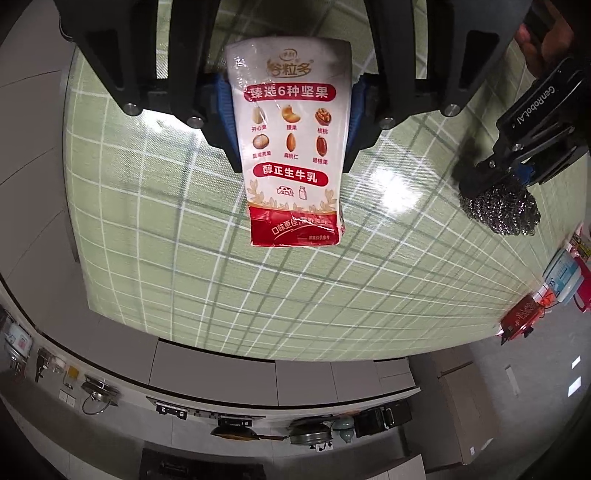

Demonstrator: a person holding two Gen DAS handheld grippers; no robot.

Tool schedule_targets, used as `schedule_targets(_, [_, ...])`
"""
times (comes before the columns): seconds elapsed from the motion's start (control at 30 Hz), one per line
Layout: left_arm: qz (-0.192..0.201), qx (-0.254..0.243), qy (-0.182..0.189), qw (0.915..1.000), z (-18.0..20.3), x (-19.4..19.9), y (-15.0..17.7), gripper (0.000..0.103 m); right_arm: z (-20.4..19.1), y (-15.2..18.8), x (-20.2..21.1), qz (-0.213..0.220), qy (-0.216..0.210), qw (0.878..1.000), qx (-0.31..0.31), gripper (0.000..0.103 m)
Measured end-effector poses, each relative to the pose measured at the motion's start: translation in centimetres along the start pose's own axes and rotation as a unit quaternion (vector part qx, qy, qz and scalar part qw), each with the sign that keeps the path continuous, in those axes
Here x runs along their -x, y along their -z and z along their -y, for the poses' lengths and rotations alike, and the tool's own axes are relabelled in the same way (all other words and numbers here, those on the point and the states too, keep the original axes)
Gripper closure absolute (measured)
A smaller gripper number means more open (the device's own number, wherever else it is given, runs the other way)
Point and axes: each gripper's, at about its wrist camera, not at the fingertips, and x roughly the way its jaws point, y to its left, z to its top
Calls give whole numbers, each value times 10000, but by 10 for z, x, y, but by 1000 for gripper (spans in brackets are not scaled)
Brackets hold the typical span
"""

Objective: Collect trash
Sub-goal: 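Grasp the steel wool with the left gripper while the right gripper grasps the milk carton, then carry the steel wool and milk carton over the black bin and open both grippers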

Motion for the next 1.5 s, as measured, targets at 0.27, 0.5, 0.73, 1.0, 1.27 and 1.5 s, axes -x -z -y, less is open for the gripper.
schedule_targets(0.27, [56,-55,-34,10000,5,14,3,65,2,3,29,184,-85,9998,17,52])
schedule_targets(0.5, [116,-153,9,9998,18,35,15,65,7,20,59,288,-103,9995,8,52])
schedule_targets(0.73, [147,-258,116,9995,39,53,34,65,21,48,94,331,-70,9994,-47,52])
schedule_targets(1.0, [176,-369,263,9988,73,70,52,65,48,84,134,382,15,9991,-160,52])
schedule_targets(1.27, [218,-594,451,9970,125,89,74,65,90,118,174,493,173,9980,-364,52])
schedule_targets(1.5, [201,-838,653,9941,181,103,98,65,138,154,211,539,357,9960,-616,52])
